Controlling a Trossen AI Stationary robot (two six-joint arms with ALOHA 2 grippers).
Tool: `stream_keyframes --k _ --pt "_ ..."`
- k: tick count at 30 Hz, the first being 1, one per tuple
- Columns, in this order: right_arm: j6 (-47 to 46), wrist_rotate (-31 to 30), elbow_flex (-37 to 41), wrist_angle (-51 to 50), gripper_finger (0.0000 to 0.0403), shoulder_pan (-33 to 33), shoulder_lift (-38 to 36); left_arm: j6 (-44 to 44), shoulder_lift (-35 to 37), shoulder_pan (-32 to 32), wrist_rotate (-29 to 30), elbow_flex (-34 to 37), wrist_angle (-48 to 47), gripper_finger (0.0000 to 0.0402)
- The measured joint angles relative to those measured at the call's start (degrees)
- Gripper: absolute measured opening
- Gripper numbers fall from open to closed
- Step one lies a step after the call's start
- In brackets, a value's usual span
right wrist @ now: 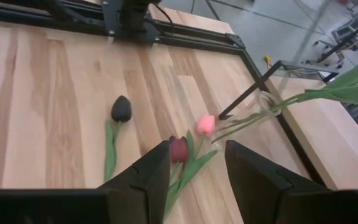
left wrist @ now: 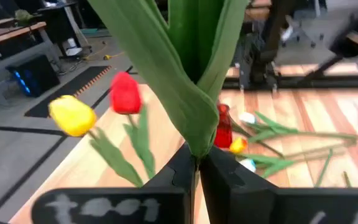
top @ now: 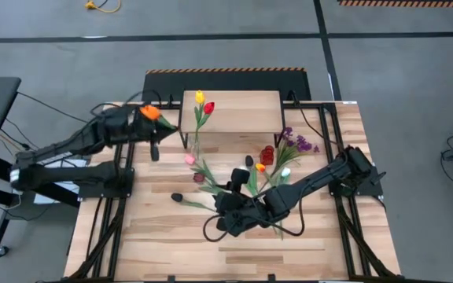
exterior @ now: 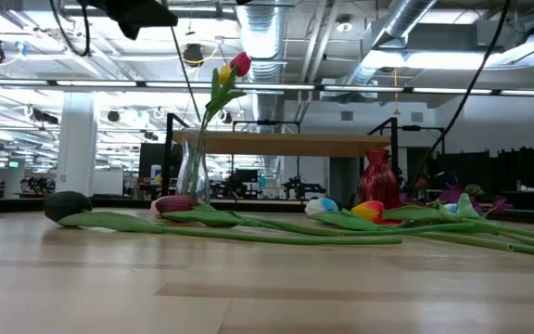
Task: Pick and place flowers into a vace then onto a shelf
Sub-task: Put the left orange flower into the transparent vase
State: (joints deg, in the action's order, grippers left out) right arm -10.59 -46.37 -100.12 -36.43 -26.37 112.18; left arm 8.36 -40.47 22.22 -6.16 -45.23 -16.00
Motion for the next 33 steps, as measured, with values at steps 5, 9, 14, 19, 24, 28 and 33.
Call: stream_keyframes --k 5,9,14,19,24,28,33 --pt "-0.1 0.0 0.0 0.0 0.0137 -1.4 0.0 -1.7 -1.0 9.8 -11.6 0.3 1.9 0.0000" --pt "-0.1 0.0 0.0 0.0 0.0131 -2.3 0.0 -2.2 -3.8 13.5 -15.2 0.4 1.1 0.0000" --pt "-0.4 0.0 0.0 0.0 0.0127 -2.9 0.0 -2.1 -7.8 14.6 -15.6 0.4 1.8 0.0000" --pt "-1.0 0.0 0.0 -0.1 0.0129 -2.9 0.0 -2.1 -10.3 14.5 -15.6 0.4 2.1 0.0000" --pt "-1.5 0.0 0.0 -1.2 0.0135 -2.9 0.0 -2.1 -10.7 14.5 -15.7 0.4 1.6 0.0009" --pt "-1.6 -0.1 0.0 -1.2 0.0147 -2.9 0.0 -2.1 -10.7 14.5 -15.7 0.4 1.6 0.0016" --pt "-1.7 -0.2 0.0 -1.1 0.0169 -2.8 0.0 -2.4 -10.6 14.5 -15.8 0.4 2.2 0.0032"
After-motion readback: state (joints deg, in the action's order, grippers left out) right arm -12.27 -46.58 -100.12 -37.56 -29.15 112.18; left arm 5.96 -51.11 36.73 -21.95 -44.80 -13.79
